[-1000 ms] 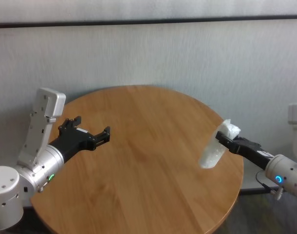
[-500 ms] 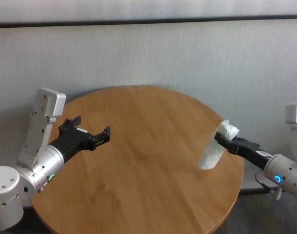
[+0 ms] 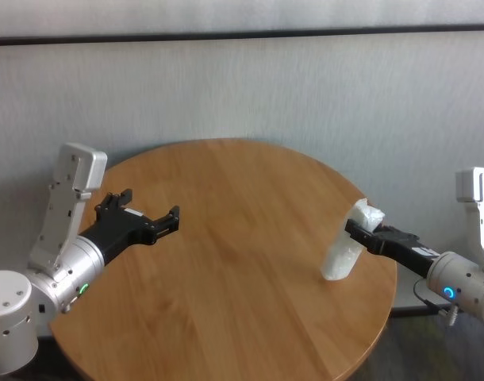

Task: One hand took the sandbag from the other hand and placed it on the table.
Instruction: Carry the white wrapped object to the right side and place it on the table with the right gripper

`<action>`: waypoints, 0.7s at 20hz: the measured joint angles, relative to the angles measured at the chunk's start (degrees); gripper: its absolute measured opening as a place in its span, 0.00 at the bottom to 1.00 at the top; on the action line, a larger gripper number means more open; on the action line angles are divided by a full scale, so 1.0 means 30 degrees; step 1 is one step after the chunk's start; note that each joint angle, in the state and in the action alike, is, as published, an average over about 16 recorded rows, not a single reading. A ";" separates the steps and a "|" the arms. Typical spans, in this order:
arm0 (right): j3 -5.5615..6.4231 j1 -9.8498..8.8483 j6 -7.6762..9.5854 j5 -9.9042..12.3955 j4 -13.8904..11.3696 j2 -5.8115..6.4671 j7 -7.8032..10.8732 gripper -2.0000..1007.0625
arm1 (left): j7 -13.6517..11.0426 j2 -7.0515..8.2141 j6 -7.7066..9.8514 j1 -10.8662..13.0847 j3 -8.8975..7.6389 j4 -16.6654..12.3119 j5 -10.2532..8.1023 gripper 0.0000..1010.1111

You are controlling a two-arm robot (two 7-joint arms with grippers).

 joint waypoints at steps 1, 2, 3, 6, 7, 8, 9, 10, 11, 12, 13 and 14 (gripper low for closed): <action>-0.0016 0.0008 0.0005 -0.0025 0.0002 0.0005 0.0006 0.55 | 0.0000 0.0000 0.0000 0.0000 0.0000 0.0000 0.0000 0.99; -0.0023 0.0010 0.0005 -0.0033 0.0001 0.0009 0.0006 0.56 | 0.0000 0.0000 0.0000 0.0000 0.0000 0.0000 0.0000 0.99; -0.0027 0.0010 0.0004 -0.0034 0.0001 0.0012 0.0004 0.57 | 0.0000 0.0000 0.0000 0.0000 0.0000 0.0000 0.0000 0.99; -0.0017 0.0001 -0.0004 0.0005 -0.0005 0.0012 -0.0007 0.61 | 0.0000 0.0000 0.0000 0.0000 0.0000 0.0000 0.0000 0.99; -0.0014 -0.0003 -0.0007 0.0019 -0.0006 0.0011 -0.0010 0.63 | 0.0000 0.0000 0.0000 0.0000 0.0000 0.0000 0.0000 0.99; -0.0010 -0.0007 -0.0009 0.0032 -0.0008 0.0011 -0.0013 0.65 | 0.0000 0.0000 0.0000 0.0000 0.0000 0.0000 0.0000 0.99; -0.0006 -0.0010 -0.0013 0.0046 -0.0010 0.0010 -0.0017 0.67 | 0.0000 0.0000 0.0000 0.0000 0.0000 0.0000 0.0000 0.99; -0.0002 -0.0014 -0.0016 0.0061 -0.0013 0.0009 -0.0020 0.69 | 0.0000 0.0000 0.0000 0.0000 0.0000 0.0000 0.0000 0.99; 0.0003 -0.0018 -0.0019 0.0075 -0.0015 0.0008 -0.0023 0.72 | 0.0000 0.0000 0.0000 0.0000 0.0001 0.0000 0.0000 0.99; 0.0006 -0.0021 -0.0021 0.0085 -0.0017 0.0007 -0.0026 0.75 | 0.0000 0.0000 0.0000 0.0000 0.0001 0.0000 0.0000 0.99; 0.0009 -0.0023 -0.0023 0.0093 -0.0019 0.0007 -0.0028 0.78 | 0.0000 0.0000 0.0000 0.0000 0.0001 0.0000 0.0000 0.99; 0.0012 -0.0026 -0.0024 0.0101 -0.0020 0.0006 -0.0029 0.81 | 0.0000 0.0000 0.0000 0.0000 0.0001 0.0000 0.0000 0.99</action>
